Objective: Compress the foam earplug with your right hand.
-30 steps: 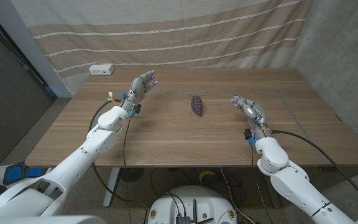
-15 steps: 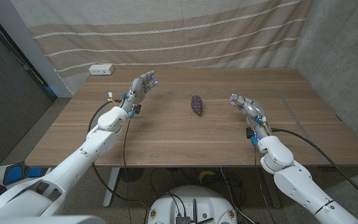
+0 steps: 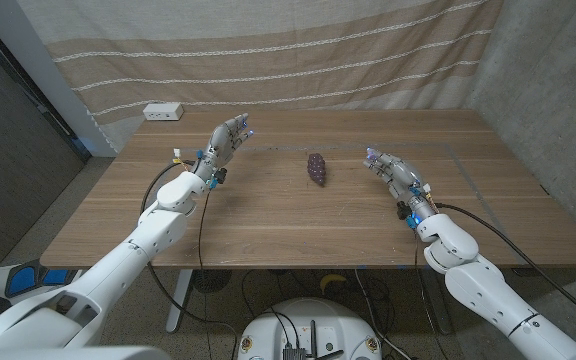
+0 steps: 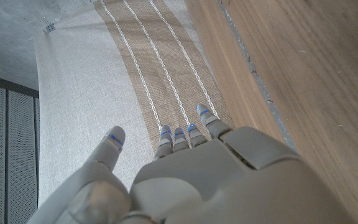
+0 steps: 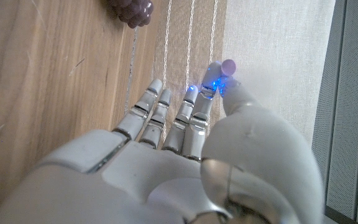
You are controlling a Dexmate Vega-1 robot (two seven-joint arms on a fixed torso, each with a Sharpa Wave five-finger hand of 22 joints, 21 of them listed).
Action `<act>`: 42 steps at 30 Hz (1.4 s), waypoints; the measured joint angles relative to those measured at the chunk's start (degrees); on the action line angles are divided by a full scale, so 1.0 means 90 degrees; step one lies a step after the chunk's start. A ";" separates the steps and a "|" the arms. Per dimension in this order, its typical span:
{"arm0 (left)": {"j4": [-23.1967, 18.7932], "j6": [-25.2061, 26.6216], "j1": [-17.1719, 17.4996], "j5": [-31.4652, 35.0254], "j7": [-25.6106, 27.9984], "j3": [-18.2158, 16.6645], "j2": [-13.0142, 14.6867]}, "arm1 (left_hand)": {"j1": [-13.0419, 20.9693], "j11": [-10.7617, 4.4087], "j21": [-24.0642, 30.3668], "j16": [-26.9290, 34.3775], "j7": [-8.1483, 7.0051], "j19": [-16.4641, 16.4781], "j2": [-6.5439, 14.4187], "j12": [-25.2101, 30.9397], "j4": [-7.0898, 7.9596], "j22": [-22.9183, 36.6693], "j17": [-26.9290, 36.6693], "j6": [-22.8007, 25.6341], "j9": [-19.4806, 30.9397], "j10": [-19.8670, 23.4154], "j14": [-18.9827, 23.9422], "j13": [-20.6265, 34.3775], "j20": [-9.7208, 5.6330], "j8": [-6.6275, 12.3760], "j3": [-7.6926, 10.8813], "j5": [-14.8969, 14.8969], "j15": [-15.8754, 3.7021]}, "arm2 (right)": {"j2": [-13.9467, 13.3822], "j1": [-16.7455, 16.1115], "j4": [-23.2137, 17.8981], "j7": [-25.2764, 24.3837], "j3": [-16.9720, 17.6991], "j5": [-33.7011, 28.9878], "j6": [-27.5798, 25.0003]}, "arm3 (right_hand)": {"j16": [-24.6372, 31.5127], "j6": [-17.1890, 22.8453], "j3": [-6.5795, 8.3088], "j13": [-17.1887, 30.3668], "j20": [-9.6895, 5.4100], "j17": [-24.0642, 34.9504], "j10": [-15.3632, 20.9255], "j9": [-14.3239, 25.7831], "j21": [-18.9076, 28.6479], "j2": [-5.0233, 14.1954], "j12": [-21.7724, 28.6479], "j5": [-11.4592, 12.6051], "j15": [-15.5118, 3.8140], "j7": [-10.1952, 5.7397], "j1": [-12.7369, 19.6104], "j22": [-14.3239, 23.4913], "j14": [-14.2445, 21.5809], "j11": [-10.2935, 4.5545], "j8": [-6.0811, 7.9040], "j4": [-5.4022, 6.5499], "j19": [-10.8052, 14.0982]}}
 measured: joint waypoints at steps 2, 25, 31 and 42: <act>-0.0013 0.0006 0.0005 0.0007 0.0010 -0.0001 0.0005 | 0.0000 0.0000 0.0000 0.0000 -0.0015 0.0000 0.0000 0.0000 0.0000 0.0000 0.0000 -0.0015 0.0000 0.0000 -0.0012 0.0000 0.0000 0.0000 0.0000 0.0000 0.0012 | -0.0020 0.0029 0.0054 0.0150 0.0000 0.0146 0.0001 | 0.0001 -0.0134 -0.0081 0.0045 -0.0063 0.0071 -0.0068 0.0105 -0.0024 0.0149 0.0000 -0.0101 0.0022 -0.0032 -0.0093 0.0026 -0.0133 -0.0067 0.0001 0.0056 -0.0066; -0.0086 0.0054 0.0052 0.0034 0.0037 -0.0001 0.0039 | 0.0086 -0.0034 0.0000 0.0000 -0.0046 0.0000 0.0035 0.0000 -0.0130 0.0000 0.0000 -0.0047 0.0000 -0.0035 -0.0053 0.0000 0.0000 0.0000 -0.0028 0.0000 -0.0016 | -0.0091 -0.0093 0.0038 0.0730 0.0129 0.0928 0.0041 | 0.0051 -0.0410 -0.0217 0.0640 -0.0245 0.0313 -0.0098 0.1239 -0.0073 0.0639 0.0116 -0.0449 0.0023 -0.0344 -0.0742 0.0028 -0.0426 -0.0401 0.0631 0.0553 -0.0541; -0.0101 0.0054 0.0078 0.0023 0.0037 -0.0002 0.0049 | 0.0094 -0.0058 -0.0027 0.0000 -0.0046 0.0000 0.0042 0.0000 -0.0157 0.0000 0.0000 -0.0047 0.0000 -0.0059 -0.0053 0.0000 0.0000 0.0000 -0.0055 -0.0030 -0.0016 | -0.0094 -0.0124 0.0015 0.0658 0.0150 0.0941 0.0029 | 0.0051 -0.0434 -0.0216 0.0699 -0.0245 0.0341 -0.0098 0.1343 -0.0073 0.0631 0.0123 -0.0425 0.0023 -0.0368 -0.0750 0.0024 -0.0426 -0.0400 0.0703 0.0553 -0.0541; -0.0051 0.0053 0.0067 -0.0011 -0.0059 -0.0014 0.0078 | 0.0093 -0.0035 -0.0027 0.0000 -0.0046 0.0000 0.0042 0.0000 -0.0211 0.0000 0.0000 -0.0046 0.0000 -0.0082 -0.0053 0.0000 0.0000 0.0000 -0.0056 -0.0030 -0.0016 | 0.0010 -0.0245 0.0015 0.0423 0.0176 0.0915 0.0110 | 0.0051 -0.0493 -0.0198 0.0815 -0.0245 0.0381 -0.0098 0.1511 -0.0072 0.0631 0.0196 -0.0400 0.0023 -0.0375 -0.0750 0.0010 -0.0425 -0.0400 0.0800 0.0534 -0.0540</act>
